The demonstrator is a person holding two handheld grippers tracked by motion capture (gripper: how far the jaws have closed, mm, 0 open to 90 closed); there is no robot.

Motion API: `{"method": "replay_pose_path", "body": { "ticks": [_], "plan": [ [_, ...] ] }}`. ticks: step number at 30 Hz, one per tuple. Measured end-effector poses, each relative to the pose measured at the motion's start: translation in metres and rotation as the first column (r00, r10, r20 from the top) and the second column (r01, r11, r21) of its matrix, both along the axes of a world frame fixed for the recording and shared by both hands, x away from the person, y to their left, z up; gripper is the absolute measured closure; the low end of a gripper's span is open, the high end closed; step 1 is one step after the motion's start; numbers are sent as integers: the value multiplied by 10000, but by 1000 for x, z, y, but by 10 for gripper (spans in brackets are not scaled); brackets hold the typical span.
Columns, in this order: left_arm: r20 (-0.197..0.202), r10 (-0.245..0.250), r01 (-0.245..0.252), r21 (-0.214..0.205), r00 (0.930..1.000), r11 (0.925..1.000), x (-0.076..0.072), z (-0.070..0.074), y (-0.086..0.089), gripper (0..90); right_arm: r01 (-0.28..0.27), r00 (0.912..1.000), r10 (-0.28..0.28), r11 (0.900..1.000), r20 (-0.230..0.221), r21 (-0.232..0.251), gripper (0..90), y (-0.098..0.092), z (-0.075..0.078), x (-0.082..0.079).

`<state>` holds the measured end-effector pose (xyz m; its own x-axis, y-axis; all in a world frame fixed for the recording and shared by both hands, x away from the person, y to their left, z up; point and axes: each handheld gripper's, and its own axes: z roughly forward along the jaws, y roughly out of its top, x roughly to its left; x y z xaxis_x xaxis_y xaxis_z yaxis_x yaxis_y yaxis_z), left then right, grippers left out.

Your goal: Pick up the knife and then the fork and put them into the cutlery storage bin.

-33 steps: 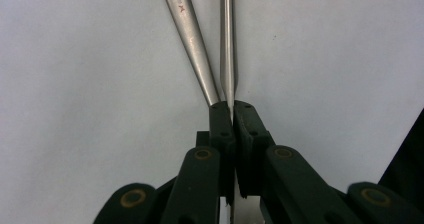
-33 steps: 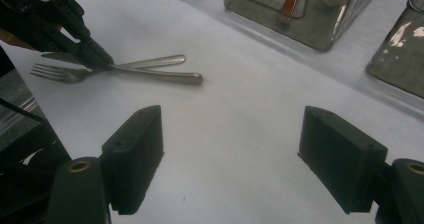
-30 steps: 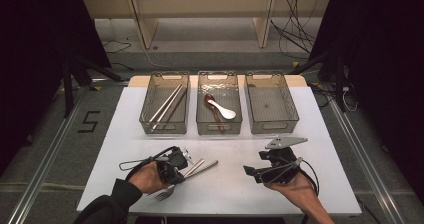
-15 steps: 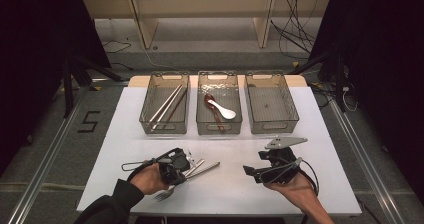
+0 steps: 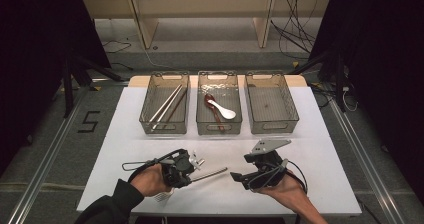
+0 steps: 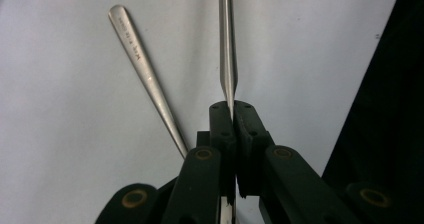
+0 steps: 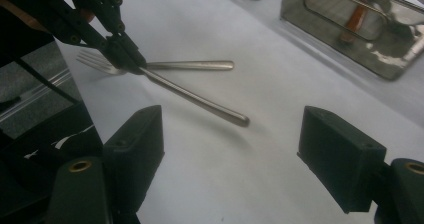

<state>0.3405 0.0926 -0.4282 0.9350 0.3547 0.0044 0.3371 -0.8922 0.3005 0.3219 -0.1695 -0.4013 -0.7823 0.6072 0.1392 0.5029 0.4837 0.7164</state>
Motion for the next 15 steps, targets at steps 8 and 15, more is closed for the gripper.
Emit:
{"method": "replay_pose_path", "body": {
  "ticks": [8, 15],
  "plan": [
    [-119, -426, 423, -200, 9990, 9989, -8, 5, -10, 877, -1218, 9925, 1219, 9899, -28, -719, 277, 27, -6, 2],
    [-143, -848, 841, -434, 9963, 9955, -15, 12, -17, 877, -2207, 9750, 2147, 9650, -565, -1416, 290, 44, -17, 8]
  ]
}}
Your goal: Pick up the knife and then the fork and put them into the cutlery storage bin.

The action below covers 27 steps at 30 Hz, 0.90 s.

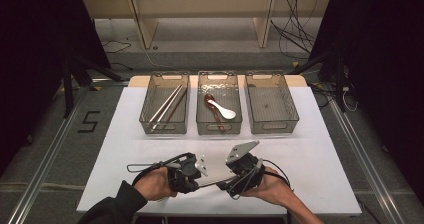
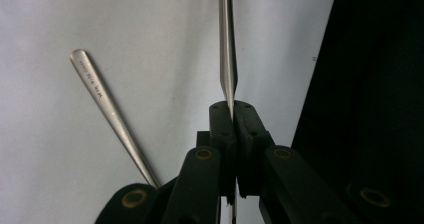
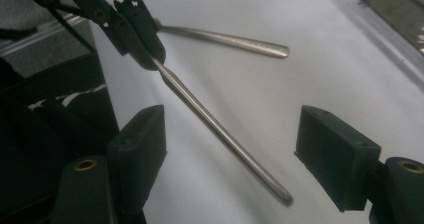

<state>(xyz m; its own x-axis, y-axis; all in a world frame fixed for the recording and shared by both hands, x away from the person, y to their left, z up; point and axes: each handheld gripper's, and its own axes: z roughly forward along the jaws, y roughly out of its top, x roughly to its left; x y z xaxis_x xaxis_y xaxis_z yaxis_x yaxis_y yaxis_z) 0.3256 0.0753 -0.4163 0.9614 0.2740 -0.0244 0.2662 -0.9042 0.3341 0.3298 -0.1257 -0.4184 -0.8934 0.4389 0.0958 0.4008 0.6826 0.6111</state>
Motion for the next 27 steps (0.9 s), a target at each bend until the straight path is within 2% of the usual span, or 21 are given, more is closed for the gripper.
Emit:
{"method": "replay_pose_path", "body": {
  "ticks": [4, 7, 10, 11, 14, 20, 21, 23, 27],
  "plan": [
    [46, -173, 173, -38, 9998, 9998, -3, 2, -2, 876, -461, 9989, 465, 9980, 70, -436, 309, 6, -4, 0],
    [31, -322, 322, -10, 9995, 9995, -5, 3, -4, 877, -731, 9971, 741, 9956, 151, -583, 326, 9, -6, -1],
    [-64, -417, 417, 12, 9991, 9991, -5, 3, -4, 877, -1134, 9924, 1171, 9898, 391, -865, 367, 12, -8, -3],
    [-73, -409, 409, -24, 9991, 9992, -5, 3, -4, 877, -1251, 9913, 1285, 9874, 296, -973, 382, 12, -8, -5],
    [-76, -463, 462, -78, 9989, 9989, -5, 3, -5, 876, -1617, 9849, 1678, 9797, 436, -1185, 416, 14, -10, -7],
    [-161, -619, 616, -153, 9980, 9980, -7, 5, -6, 876, -1909, 9782, 2008, 9699, 525, -1509, 502, 17, -12, -10],
    [-185, -644, 641, -132, 9978, 9979, -7, 5, -6, 877, -2061, 9746, 2169, 9660, 552, -1560, 519, 17, -13, -10],
    [-173, -636, 633, -141, 9978, 9979, -7, 5, -6, 877, -2007, 9759, 2116, 9665, 539, -1602, 552, 18, -13, -12],
    [-199, -674, 671, -187, 9975, 9976, -7, 5, -6, 876, -2199, 9709, 2331, 9584, 546, -1821, 598, 19, -15, -13]
  ]
}}
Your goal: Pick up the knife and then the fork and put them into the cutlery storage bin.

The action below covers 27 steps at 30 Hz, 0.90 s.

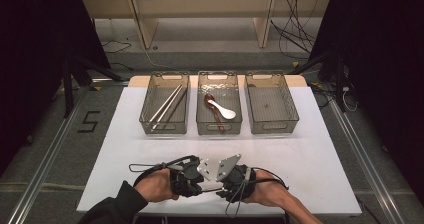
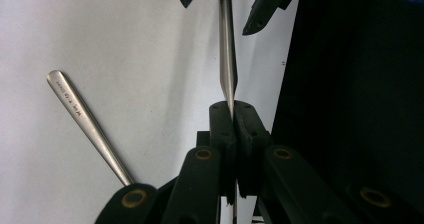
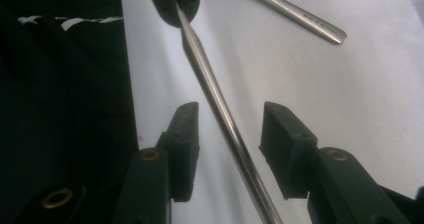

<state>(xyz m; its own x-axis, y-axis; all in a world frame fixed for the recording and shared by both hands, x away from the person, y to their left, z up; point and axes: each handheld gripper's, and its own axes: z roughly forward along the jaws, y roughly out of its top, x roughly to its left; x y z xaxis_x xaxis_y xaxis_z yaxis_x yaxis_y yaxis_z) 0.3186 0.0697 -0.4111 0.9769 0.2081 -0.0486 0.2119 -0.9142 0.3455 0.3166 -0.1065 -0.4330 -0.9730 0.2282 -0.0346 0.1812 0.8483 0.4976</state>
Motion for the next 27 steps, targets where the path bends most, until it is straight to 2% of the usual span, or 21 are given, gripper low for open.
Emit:
{"method": "replay_pose_path", "body": {
  "ticks": [11, 14, 16, 22, 27],
  "plan": [
    [-33, -221, 220, -90, 9998, 9997, -1, 1, -2, 876, -617, 9979, 620, 9979, 166, -201, 697, 6, -4, -4],
    [-23, -378, 378, 20, 9993, 9993, -1, 1, -3, 876, -742, 9971, 747, 9968, 168, -289, 745, 7, -3, -5],
    [-84, -329, 328, -103, 9994, 9994, -2, 1, -3, 876, -865, 9960, 871, 9957, 182, -320, 759, 6, -4, -5],
    [-86, -714, 713, -99, 9974, 9974, -3, 1, -3, 873, -1460, 9883, 1476, 9884, 376, -426, 803, 5, -4, -8],
    [-25, -706, 705, -224, 9975, 9973, -4, 1, -3, 855, -1953, 9786, 1979, 9795, 565, -488, 838, 5, -5, -13]
  ]
}}
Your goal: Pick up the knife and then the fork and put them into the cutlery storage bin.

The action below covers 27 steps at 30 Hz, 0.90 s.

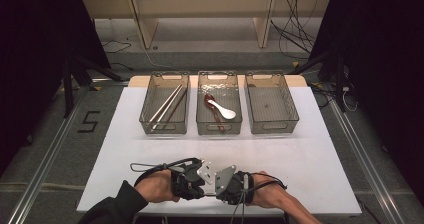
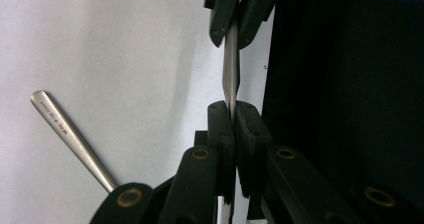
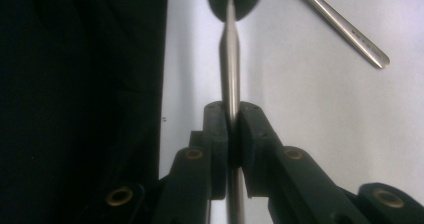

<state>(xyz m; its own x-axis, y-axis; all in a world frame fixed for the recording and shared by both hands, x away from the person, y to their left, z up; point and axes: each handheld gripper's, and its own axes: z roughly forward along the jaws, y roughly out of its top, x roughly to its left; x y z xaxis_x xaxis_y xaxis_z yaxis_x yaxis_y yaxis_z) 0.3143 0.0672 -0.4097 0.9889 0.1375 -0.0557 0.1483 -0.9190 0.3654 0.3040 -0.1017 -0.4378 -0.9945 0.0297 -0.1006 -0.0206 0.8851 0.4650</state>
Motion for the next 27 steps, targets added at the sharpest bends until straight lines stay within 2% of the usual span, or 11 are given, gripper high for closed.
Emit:
{"method": "replay_pose_path", "body": {
  "ticks": [2, 6, 8, 12, 14, 16, 18, 23, 24, 25, 27],
  "plan": [
    [-22, -152, 152, -3, 9999, 9999, 0, 0, 1, 852, -133, 9999, 133, 9999, -13, -35, 842, 0, 0, -1],
    [-67, 184, -186, -304, 9998, 9994, 0, 0, 1, 835, -200, 9998, 200, 9998, -30, -24, 844, -3, 2, 0],
    [48, 311, -309, -420, 9995, 9986, 2, 2, 2, 817, -2, 10000, 3, 10000, -34, 88, 845, -4, 3, 0],
    [371, 898, -868, -763, 9953, 9933, 6, 6, 6, 673, 254, 9996, -252, 9995, -122, 204, 845, -8, 6, 3],
    [559, 1277, -1208, -1116, 9902, 9864, 7, 10, 9, 623, 440, 9990, -438, 9989, -86, 176, 845, -10, 7, 4],
    [455, 1583, -1511, -1331, 9863, 9795, 9, 14, 11, 585, 584, 9982, -586, 9982, 115, 145, 845, -12, 6, 7],
    [613, 1860, -1761, -1388, 9806, 9745, 10, 17, 13, 521, 621, 9981, -621, 9980, 24, 114, 846, -13, 6, 8],
    [545, 2537, -2425, -1591, 9657, 9570, 14, 20, 19, 402, 896, 9959, -896, 9960, 119, -59, 846, -15, 3, 11],
    [566, 2722, -2592, -1716, 9606, 9505, 15, 21, 20, 385, 1042, 9945, -1040, 9945, 138, -124, 846, -16, 4, 11],
    [647, 2729, -2589, -1700, 9599, 9508, 17, 23, 23, 372, 1046, 9944, -1045, 9945, 156, -35, 846, -17, 3, 12],
    [610, 3038, -2875, -1923, 9508, 9383, 19, 26, 26, 345, 1247, 9920, -1245, 9922, 216, -72, 845, -20, 4, 14]
  ]
}}
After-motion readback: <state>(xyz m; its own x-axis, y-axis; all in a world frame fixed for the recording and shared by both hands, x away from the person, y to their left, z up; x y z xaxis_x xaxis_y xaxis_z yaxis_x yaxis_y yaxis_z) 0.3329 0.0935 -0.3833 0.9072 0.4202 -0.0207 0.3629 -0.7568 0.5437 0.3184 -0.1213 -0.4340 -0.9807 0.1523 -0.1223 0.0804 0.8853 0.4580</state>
